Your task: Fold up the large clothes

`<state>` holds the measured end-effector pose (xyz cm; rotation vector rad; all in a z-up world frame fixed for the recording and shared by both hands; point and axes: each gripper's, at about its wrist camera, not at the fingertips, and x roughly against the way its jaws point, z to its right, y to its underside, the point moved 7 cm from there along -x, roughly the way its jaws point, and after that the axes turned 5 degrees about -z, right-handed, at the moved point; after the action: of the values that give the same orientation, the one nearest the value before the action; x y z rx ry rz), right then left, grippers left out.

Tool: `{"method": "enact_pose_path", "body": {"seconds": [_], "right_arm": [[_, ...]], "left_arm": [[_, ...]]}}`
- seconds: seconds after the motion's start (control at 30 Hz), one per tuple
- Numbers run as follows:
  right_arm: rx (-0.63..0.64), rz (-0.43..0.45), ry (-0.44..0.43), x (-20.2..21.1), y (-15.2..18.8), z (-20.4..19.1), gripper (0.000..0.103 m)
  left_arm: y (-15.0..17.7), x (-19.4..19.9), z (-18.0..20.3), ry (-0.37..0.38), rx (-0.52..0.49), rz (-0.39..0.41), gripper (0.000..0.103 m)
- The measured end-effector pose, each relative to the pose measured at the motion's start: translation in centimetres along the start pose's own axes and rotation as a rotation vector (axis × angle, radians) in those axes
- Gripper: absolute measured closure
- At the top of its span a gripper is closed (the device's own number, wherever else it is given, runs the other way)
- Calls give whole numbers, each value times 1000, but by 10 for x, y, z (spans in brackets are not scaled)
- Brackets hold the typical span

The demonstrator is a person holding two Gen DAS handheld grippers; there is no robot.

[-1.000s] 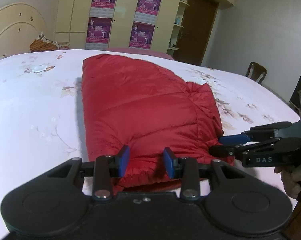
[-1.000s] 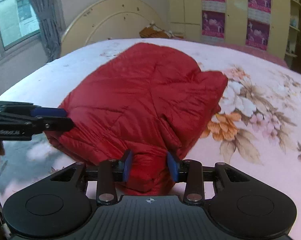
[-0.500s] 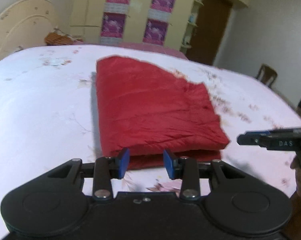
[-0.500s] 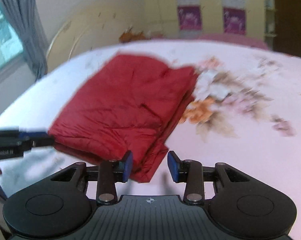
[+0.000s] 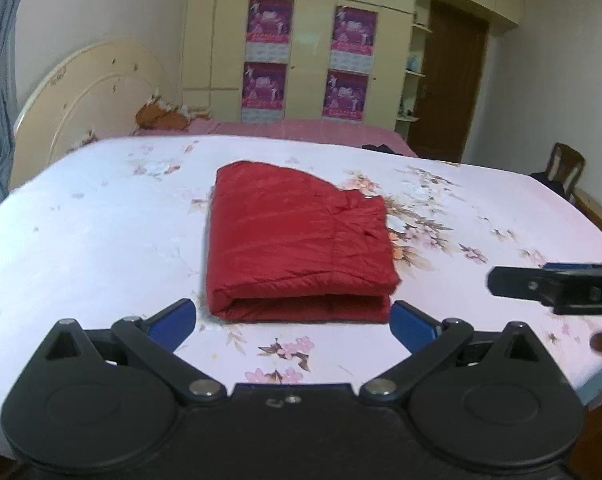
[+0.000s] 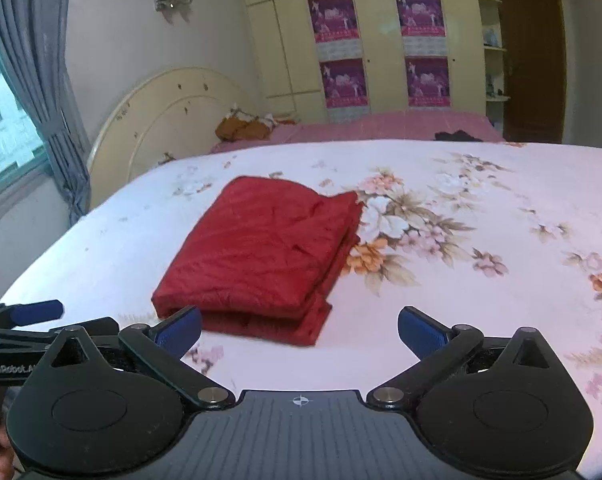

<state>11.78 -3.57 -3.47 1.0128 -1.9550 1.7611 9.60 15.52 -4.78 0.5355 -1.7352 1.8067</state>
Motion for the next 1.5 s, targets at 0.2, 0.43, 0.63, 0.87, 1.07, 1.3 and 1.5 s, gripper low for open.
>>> {"method": "enact_pose_path", "body": {"seconds": [0.2,0.43,0.63,0.87,1.07,1.3,1.5], "right_arm": [[26,-30,98,15,24,-6,0],[20,-24,93,35,42,-10,0],[13,16,103,51,36,-10,0],[25,25,121,56,38,-10,0],[32,24,118,58,38,-11,0],[36,30,114,61,38,-11,0],[35,29,114,61,38,-10,0]], "left_arm": [[13,26,6,-12,5,20,0],[17,39,10,-12,5,41,0],[16,45,11,-11,7,60,0],[15,49,10,-4,9,75,0],[16,51,9,8,21,81,0],[16,52,8,5,21,84,0],[15,51,9,6,16,84,0]]}}
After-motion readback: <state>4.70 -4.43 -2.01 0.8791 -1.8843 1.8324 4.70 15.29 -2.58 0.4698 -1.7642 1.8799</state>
